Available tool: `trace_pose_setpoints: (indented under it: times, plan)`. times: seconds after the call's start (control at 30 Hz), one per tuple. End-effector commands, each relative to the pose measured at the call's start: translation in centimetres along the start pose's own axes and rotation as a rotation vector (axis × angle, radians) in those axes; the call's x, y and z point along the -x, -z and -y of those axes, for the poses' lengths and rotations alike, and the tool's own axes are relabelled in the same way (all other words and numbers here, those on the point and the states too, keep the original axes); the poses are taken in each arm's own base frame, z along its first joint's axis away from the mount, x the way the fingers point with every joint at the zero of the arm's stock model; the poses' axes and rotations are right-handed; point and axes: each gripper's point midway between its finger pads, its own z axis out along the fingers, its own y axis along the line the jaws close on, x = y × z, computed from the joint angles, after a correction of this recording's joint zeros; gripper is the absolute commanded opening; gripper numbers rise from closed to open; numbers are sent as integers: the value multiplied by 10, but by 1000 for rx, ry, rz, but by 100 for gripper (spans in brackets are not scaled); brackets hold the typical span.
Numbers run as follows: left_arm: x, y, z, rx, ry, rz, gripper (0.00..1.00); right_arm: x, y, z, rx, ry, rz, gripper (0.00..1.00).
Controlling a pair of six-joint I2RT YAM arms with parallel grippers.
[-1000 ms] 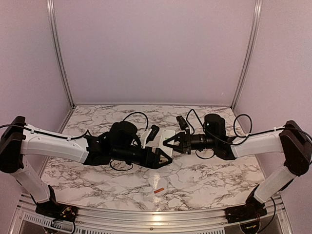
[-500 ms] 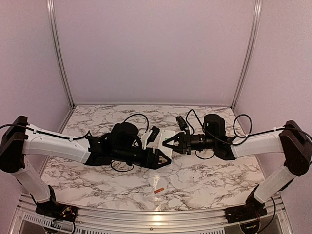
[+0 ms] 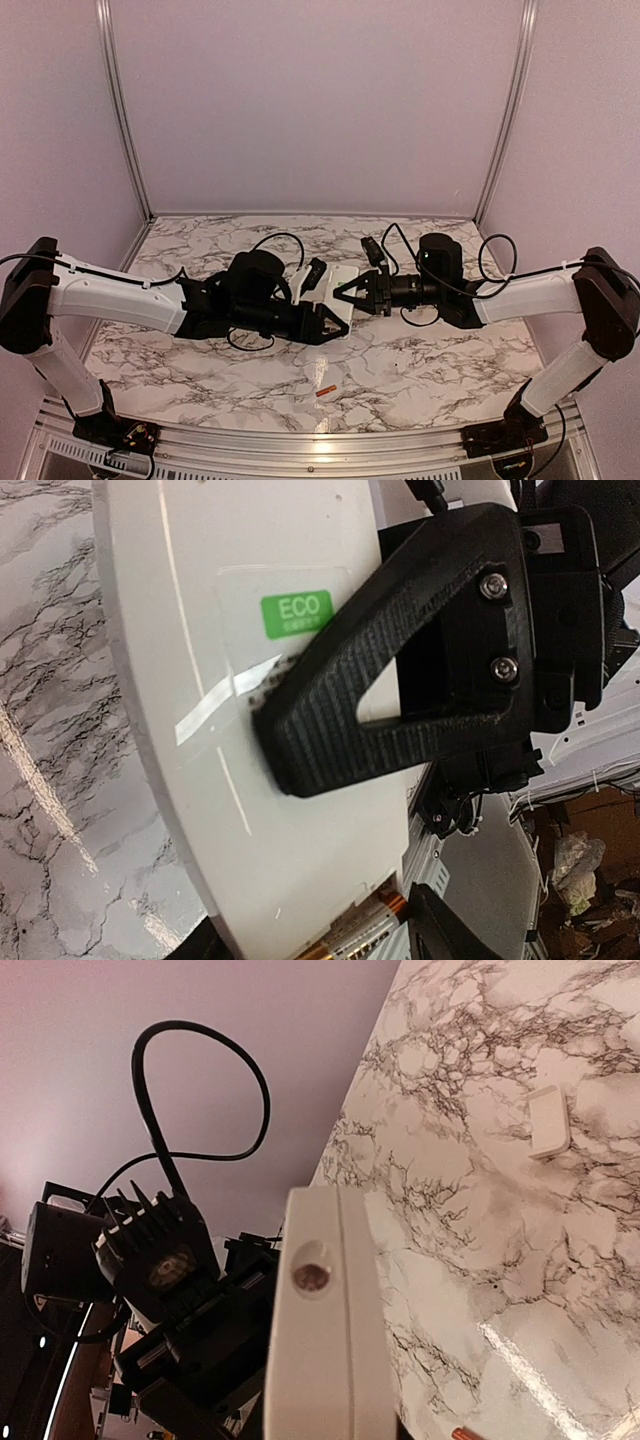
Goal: Load the batteries into the remote control
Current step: Load the battery into the battery compartment.
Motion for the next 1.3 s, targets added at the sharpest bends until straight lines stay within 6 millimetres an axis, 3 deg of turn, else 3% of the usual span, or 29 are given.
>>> trace_pose_setpoints:
  times: [0.0, 0.97, 1.17, 1.27]
  plan:
    - [9, 0, 14, -57, -20, 22, 51, 2, -2, -12, 31, 23, 6, 0]
    - [-15, 10, 25, -218, -17, -56, 15, 9, 10, -75, 237, 116, -7, 0]
    - [-12, 13, 26, -230, -15, -52, 14, 7, 10, -72, 222, 114, -17, 0]
    - [-9, 16, 30, -239, -32, -41, 18, 6, 8, -62, 187, 98, -16, 0]
